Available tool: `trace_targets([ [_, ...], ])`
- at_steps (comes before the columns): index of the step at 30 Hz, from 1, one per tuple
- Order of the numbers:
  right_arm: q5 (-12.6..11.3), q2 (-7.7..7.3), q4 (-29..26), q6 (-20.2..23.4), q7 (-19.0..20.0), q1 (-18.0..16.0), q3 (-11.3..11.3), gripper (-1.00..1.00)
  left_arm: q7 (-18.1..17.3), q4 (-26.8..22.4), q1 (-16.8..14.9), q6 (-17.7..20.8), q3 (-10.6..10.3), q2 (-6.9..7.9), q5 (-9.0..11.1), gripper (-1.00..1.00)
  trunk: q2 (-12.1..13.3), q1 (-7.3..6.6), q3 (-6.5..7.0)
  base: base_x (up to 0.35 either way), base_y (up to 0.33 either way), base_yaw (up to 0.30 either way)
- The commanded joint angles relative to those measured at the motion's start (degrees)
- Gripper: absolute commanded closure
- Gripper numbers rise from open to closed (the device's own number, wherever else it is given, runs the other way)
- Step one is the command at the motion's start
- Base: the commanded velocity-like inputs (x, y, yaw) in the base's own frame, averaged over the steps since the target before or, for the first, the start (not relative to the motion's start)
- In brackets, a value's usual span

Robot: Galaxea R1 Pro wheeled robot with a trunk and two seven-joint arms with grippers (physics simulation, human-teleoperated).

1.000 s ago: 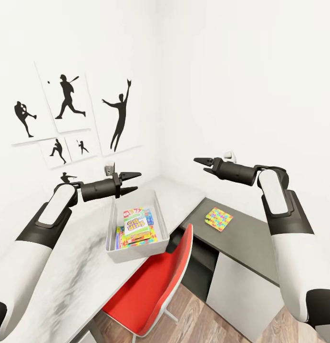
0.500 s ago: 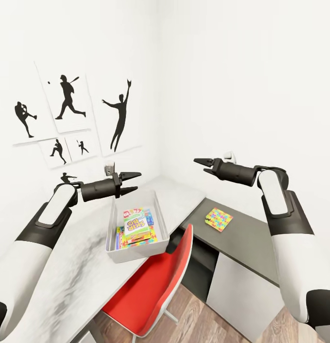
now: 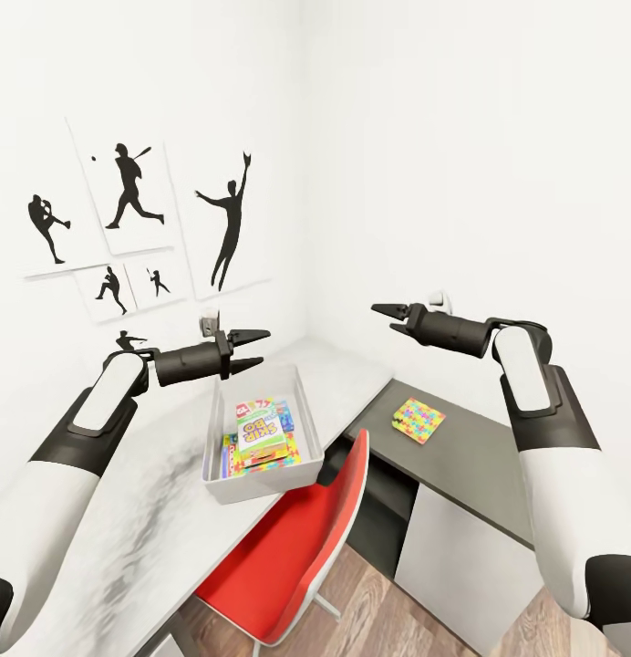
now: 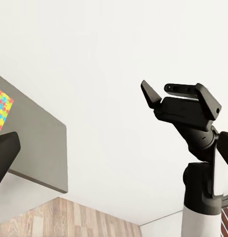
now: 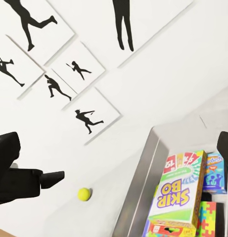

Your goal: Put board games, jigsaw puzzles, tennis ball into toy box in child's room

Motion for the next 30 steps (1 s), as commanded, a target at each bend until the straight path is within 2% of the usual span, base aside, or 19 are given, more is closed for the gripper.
trace_targets([
  [1, 0.6, 0.00, 0.0, 0.2, 0.6, -0.1, -0.1, -1.00, -0.6, 0.0, -0.1, 0.0, -0.1, 0.04, -0.5, -1.00, -0.1, 0.04, -0.13, 0.000, 0.000, 0.000],
  [11, 0.6, 0.02, 0.2, 0.2, 0.6, -0.1, -0.1, -1.00, -0.6, 0.0, -0.1, 0.0, -0.1, 0.04, -0.5, -1.00, -0.1, 0.04, -0.10, -0.031, 0.000, -0.043],
  [30, 0.6, 0.06, 0.3, 0.2, 0.6, -0.1, -0.1, -1.00, -0.6, 0.0, -0.1, 0.0, 0.0, 0.04, -0.5, -1.00, -0.1, 0.04, 0.38, -0.097, 0.000, -0.263],
])
